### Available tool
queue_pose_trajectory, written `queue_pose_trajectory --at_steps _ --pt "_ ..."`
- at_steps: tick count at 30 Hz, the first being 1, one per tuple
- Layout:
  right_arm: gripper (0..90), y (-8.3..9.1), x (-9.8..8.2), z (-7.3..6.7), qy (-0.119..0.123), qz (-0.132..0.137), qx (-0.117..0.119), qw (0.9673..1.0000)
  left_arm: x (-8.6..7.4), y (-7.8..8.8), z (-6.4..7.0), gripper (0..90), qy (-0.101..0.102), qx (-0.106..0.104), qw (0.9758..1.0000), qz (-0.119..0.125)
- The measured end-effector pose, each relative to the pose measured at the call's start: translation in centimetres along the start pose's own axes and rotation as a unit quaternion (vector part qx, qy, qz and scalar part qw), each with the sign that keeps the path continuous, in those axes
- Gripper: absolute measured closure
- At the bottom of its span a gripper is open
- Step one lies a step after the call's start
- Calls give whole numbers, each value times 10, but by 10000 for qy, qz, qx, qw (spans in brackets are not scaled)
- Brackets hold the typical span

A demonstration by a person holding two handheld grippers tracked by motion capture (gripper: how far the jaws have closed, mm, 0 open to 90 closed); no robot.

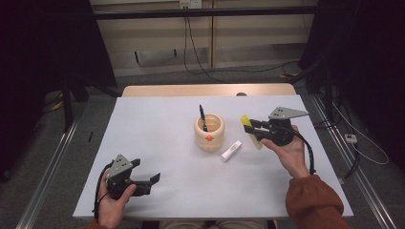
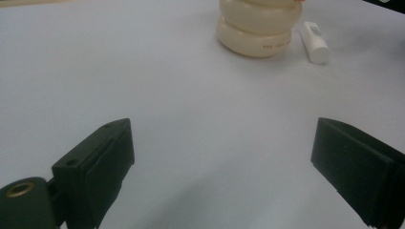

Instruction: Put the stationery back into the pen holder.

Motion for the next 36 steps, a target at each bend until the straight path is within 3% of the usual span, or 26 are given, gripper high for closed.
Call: queue_pose_trajectory --at_steps 10,20,36 --pt "670 -1 18 -13 117 398 57 9991 0 0 -1 68 -3 34 10000 -3" --pt "670 -7 34 -19 40 706 184 9973 0 1 -1 68 26 51 10000 23" --pt "670 -15 60 -27 17 1222 228 9922 0 0 -1 68 -1 45 10000 6"
Point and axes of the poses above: each handheld gripper's, and its own axes: y roughly backward along the jaws, x roughly out of its top, z roughly to its right, the point moved 7 cm from there along -y, roughly forward along the jaws, and after that the axes turned 4 degrees about -z, right-handed, at the moved point
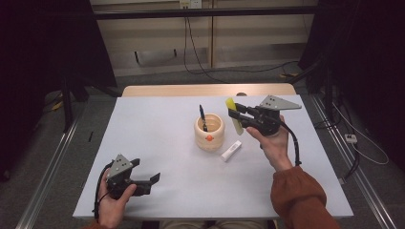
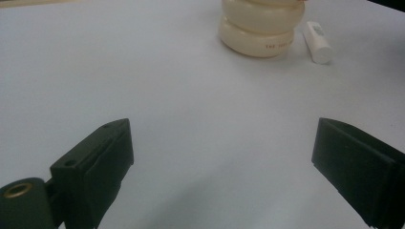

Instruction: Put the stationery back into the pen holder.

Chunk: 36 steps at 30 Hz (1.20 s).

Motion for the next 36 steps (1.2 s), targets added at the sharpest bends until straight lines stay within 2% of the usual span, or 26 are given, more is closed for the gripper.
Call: queue_pose_trajectory --at_steps 7,14,17,20,31,36 --pt "670 -13 7 -12 101 112 179 9997 0 0 0 68 -10 -14 10000 -18" --pt "670 -24 16 -18 94 240 229 9994 0 0 0 68 6 -27 10000 9" --pt "670 -29 20 -19 53 309 257 9992 0 0 1 68 -2 -29 10000 12" --pt "670 -38 17 -20 87 199 255 9994 0 0 0 68 -21 -28 10000 -1" --pt "670 -56 24 -16 -79 349 231 9991 0 0 0 68 -13 -32 10000 -17" --pt "669 -68 22 -17 -125 295 249 9992 0 0 0 68 -20 -26 10000 -20"
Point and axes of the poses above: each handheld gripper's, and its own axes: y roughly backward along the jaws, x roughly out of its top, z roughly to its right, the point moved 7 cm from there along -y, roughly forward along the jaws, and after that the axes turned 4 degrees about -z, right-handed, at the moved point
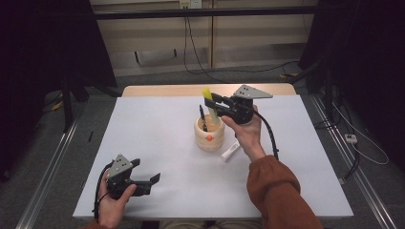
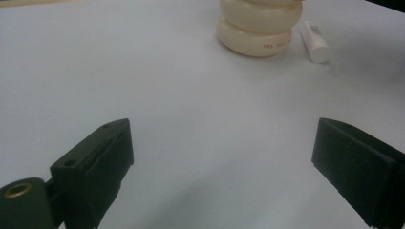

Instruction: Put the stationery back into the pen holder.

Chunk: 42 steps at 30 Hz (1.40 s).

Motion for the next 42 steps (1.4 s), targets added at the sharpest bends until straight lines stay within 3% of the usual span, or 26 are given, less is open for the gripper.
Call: queue_pose_trajectory --at_steps 15,38,39,42 --pt "669 -18 -25 4 -32 -265 -47 9996 0 0 0 68 10 -12 10000 -1" --pt "662 -22 -52 10 -164 -415 -55 9990 0 1 0 68 10 -22 10000 17" --pt "643 -21 -53 10 -183 -427 -70 9989 0 0 0 68 9 -20 10000 18" --pt "444 -18 -54 14 -392 -468 -110 9981 0 0 0 68 19 -17 10000 15"
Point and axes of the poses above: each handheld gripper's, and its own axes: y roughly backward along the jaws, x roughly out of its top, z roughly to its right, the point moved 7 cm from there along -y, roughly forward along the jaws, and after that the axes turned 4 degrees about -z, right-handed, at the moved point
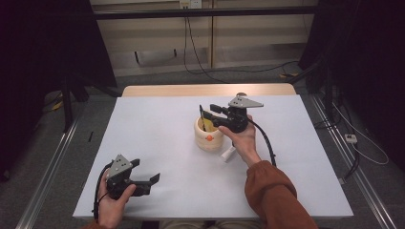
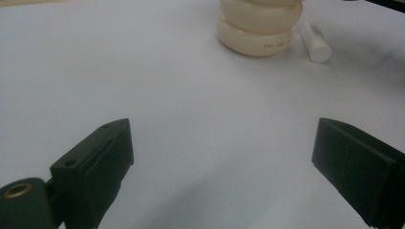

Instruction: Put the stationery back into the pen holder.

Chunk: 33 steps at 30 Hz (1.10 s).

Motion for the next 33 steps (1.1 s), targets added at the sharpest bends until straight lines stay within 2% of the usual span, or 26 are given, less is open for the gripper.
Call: queue_pose_trajectory --at_steps 4,8,10,12,14,18,21,23,26,33 --pt "347 5 1 1 -81 -59 4 9999 0 0 0 68 -1 9 10000 -16" --pt "278 11 3 -2 -37 -149 34 9999 0 0 0 68 1 4 10000 7" --pt "229 13 2 -1 -13 -267 -49 9996 0 0 0 68 -2 14 10000 -13" --pt "210 16 1 -1 -29 -330 -37 9994 0 0 0 68 -4 8 10000 -22" --pt "156 20 0 0 -25 -443 -147 9989 0 0 0 68 -5 7 10000 -21" --pt "110 30 0 4 -133 -544 -187 9983 0 0 0 68 -3 11 10000 -28" --pt "91 40 -2 5 -56 -637 -214 9977 0 -1 0 68 -3 11 10000 -20" --pt "67 45 -5 5 -40 -703 -117 9974 -1 -1 0 68 -1 12 10000 -26" --pt "52 51 -11 7 2 -825 -155 9965 -1 -1 1 68 8 9 10000 -33" --pt "72 66 -22 10 17 -1020 -128 9947 -1 -1 0 68 3 17 10000 -23"
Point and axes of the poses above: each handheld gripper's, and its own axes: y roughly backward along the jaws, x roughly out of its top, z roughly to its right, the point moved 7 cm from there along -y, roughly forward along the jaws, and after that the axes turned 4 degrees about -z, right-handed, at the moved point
